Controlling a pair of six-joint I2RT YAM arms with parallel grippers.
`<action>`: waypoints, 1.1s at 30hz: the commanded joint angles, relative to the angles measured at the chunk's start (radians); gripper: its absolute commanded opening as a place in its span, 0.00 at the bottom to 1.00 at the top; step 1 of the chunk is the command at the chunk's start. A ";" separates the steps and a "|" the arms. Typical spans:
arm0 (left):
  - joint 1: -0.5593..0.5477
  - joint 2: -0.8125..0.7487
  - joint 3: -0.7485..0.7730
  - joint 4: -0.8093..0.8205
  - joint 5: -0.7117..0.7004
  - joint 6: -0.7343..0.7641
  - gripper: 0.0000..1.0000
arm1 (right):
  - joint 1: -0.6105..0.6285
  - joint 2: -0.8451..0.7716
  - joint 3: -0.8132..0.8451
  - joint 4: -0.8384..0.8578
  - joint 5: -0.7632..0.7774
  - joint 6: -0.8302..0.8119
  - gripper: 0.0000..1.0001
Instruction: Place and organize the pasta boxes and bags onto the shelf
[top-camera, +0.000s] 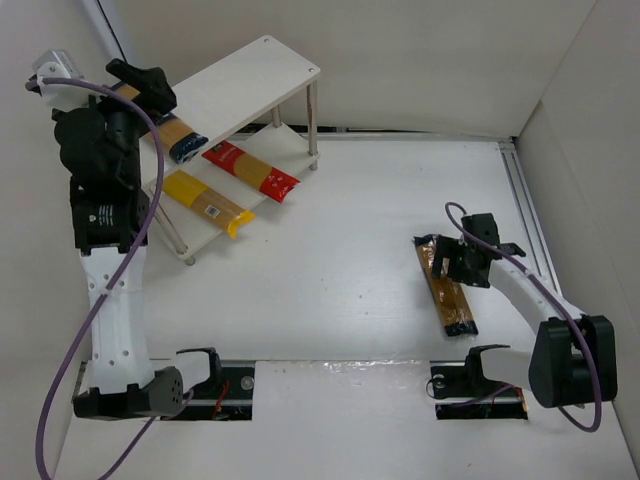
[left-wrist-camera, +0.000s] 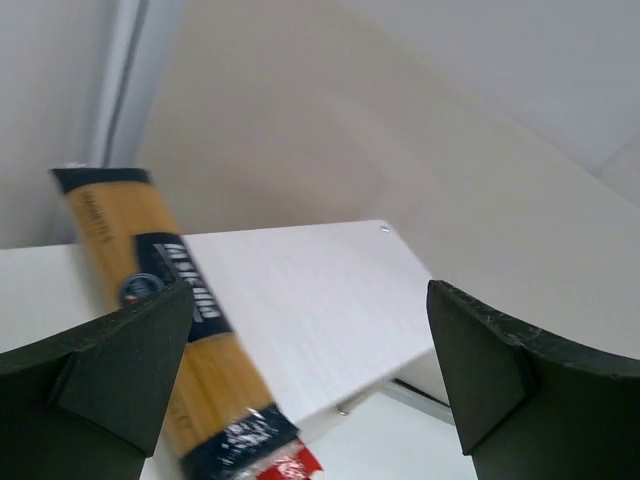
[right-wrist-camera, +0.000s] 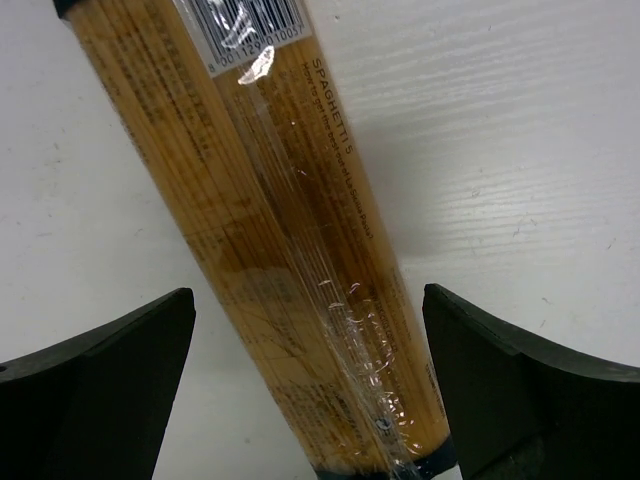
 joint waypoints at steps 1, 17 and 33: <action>-0.041 -0.024 -0.052 0.085 0.117 0.016 1.00 | 0.016 0.007 0.043 -0.030 0.006 0.030 1.00; -0.305 0.015 -0.283 0.266 0.301 0.047 1.00 | 0.128 0.144 0.008 -0.099 -0.008 0.127 0.78; -0.619 0.074 -0.458 0.422 0.587 0.121 1.00 | 0.378 -0.092 0.155 0.035 0.088 -0.019 0.00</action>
